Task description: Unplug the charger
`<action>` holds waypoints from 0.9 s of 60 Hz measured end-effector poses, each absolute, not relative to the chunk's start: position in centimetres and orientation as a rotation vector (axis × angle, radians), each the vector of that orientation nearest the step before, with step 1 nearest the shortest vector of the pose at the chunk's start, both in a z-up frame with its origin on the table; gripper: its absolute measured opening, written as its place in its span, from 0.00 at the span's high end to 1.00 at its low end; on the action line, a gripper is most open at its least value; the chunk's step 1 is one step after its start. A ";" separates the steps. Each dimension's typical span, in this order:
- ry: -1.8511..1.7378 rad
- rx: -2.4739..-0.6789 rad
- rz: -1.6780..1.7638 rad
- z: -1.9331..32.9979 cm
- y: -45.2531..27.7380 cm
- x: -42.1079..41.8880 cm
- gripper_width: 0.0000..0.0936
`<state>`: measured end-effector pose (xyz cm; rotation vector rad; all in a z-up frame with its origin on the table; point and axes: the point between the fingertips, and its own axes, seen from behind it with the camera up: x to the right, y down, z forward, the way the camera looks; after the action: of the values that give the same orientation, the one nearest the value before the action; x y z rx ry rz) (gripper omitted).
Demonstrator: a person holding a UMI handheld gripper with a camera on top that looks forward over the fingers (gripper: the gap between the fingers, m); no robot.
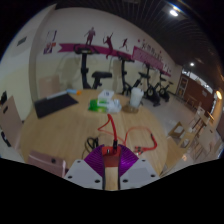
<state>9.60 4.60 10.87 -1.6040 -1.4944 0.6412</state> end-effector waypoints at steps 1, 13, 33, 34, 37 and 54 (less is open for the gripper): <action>-1.512 -1.615 0.628 9.9 4.9 9.7 0.82; -1.672 -1.711 0.525 0.6 7.3 11.0 0.72; -1.711 -1.753 0.649 8.4 6.4 17.3 0.07; -1.713 -1.753 0.651 9.3 6.4 18.2 0.08; -1.713 -1.750 0.654 12.2 6.0 21.2 0.09; -1.699 -1.754 0.756 22.4 4.4 35.3 0.08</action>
<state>35.26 4.38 22.37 -1.7536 -1.6992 0.7564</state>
